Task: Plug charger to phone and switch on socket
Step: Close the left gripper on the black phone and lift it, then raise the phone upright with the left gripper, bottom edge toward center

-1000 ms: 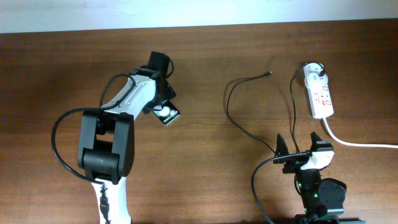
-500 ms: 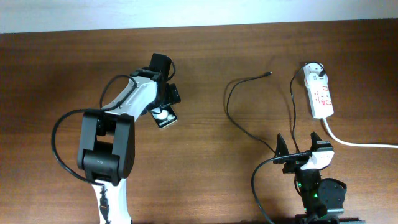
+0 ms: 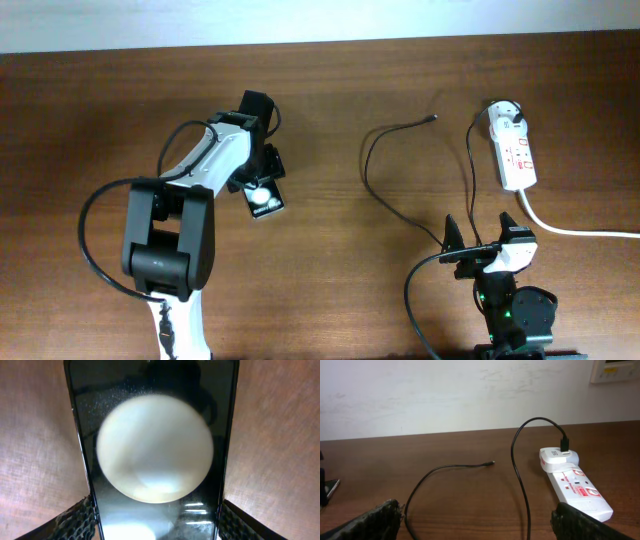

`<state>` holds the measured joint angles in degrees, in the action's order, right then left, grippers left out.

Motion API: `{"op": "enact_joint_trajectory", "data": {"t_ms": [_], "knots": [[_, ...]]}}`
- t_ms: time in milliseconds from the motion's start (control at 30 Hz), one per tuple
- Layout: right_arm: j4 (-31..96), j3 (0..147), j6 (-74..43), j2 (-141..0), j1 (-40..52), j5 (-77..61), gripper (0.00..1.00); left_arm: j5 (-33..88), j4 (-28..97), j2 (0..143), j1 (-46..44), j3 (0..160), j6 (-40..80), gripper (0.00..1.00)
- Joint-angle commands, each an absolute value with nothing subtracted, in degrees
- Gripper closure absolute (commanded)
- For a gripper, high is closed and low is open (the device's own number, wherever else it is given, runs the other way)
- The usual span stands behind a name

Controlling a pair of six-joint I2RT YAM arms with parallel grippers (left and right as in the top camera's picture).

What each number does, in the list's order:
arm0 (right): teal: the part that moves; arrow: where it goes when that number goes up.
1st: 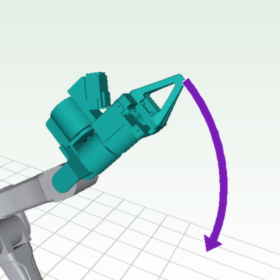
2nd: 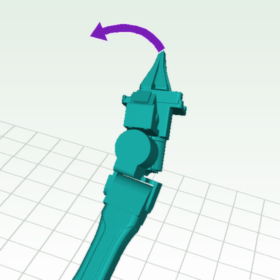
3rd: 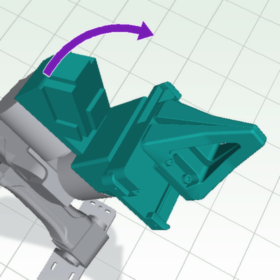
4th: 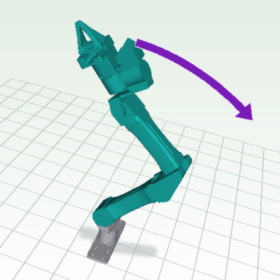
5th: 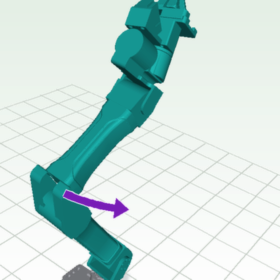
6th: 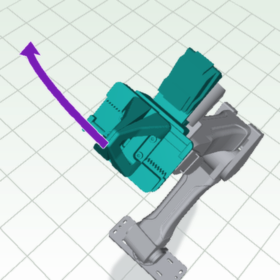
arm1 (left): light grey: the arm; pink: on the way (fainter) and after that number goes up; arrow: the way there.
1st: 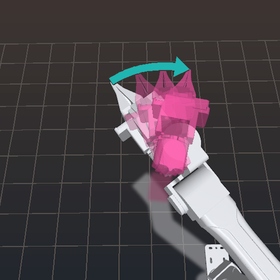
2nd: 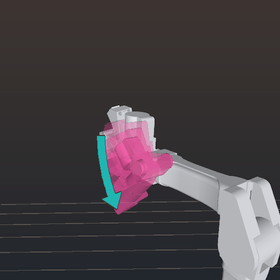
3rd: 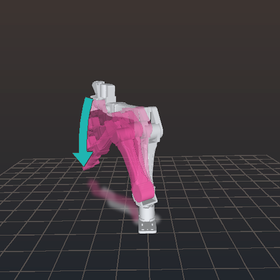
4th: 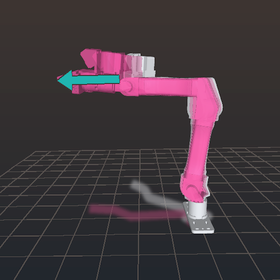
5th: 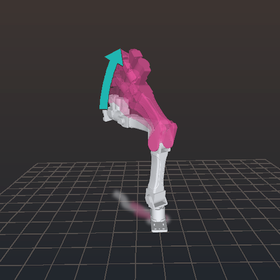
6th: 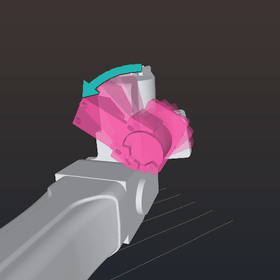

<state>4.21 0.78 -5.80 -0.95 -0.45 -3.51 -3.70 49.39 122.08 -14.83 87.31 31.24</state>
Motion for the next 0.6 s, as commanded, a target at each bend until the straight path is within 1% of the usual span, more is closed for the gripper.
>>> {"op": "enact_joint_trajectory", "data": {"t_ms": [0, 133, 200, 300, 467, 567], "knots": [[4.3, 0.3, -6.1, -0.6, -0.8, -3.0, 0.01, -2.3, 53.3, 111.2, -14.9, 87.1, 31.2, 0.38], [4.3, 0.3, -6.1, -0.6, -0.8, -3.0, 0.01, -2.1, 60.1, 99.6, -14.9, 87.1, 31.2, 0.40], [4.3, 0.3, -6.1, -0.6, -0.8, -3.0, 0.01, 0.3, 63.8, 94.0, -14.9, 87.1, 31.2, 0.42], [4.3, 0.3, -6.1, -0.6, -0.8, -3.0, 0.01, 0.9, 69.5, 84.1, -14.9, 87.1, 31.2, 0.41], [4.3, 0.3, -6.1, -0.6, -0.8, -3.0, 0.01, 0.9, 79.2, 63.7, -14.9, 87.1, 31.2, 0.42], [4.3, 0.3, -6.1, -0.6, -0.8, -3.0, 0.01, 2.5, 82.4, 53.8, -14.9, 87.0, 35.6, 0.44]]}}
